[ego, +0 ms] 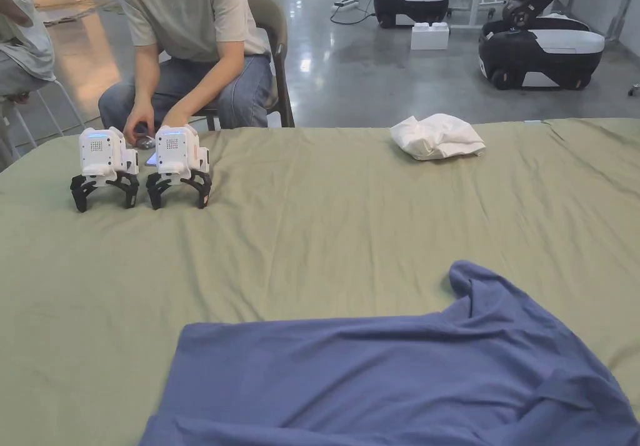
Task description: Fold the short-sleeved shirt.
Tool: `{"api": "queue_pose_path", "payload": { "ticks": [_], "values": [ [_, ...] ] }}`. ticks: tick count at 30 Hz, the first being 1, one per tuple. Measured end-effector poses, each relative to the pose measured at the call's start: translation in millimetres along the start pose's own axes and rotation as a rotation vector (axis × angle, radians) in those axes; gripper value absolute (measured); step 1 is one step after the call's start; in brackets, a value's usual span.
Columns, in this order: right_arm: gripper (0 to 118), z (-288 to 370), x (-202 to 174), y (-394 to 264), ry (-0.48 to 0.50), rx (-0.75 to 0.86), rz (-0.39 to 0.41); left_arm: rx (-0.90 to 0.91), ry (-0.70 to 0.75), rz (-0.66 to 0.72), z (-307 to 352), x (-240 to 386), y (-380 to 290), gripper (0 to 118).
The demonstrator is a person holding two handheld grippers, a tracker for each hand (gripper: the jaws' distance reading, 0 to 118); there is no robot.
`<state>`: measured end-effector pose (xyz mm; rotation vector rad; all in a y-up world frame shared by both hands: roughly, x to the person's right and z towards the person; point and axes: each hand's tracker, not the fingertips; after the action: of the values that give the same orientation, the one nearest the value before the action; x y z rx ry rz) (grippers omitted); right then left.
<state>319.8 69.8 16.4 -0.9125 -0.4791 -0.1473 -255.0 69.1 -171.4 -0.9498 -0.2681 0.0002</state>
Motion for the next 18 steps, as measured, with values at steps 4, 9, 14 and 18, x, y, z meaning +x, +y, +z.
{"api": "queue_pose_path", "payload": {
  "ticks": [4, 9, 14, 18],
  "values": [
    [5, 3.4, -7.5, -18.1, 0.013, -0.038, 0.038, 0.008, 0.014, 0.011, -1.1, -2.7, -10.9, 4],
    [62, -0.7, -12.3, -19.1, 0.004, -0.05, 0.081, 0.055, 0.013, 0.057, 3.9, -7.0, -9.9, 67],
    [61, 26.4, -13.6, 0.1, 0.047, 0.106, 0.078, 0.375, 0.083, -0.066, 58.2, 13.8, 6.7, 72],
    [61, 66.7, -25.7, 20.5, 0.166, 0.308, 0.027, 0.622, 0.097, -0.152, 107.2, 46.8, 21.6, 80]
  ]
}}
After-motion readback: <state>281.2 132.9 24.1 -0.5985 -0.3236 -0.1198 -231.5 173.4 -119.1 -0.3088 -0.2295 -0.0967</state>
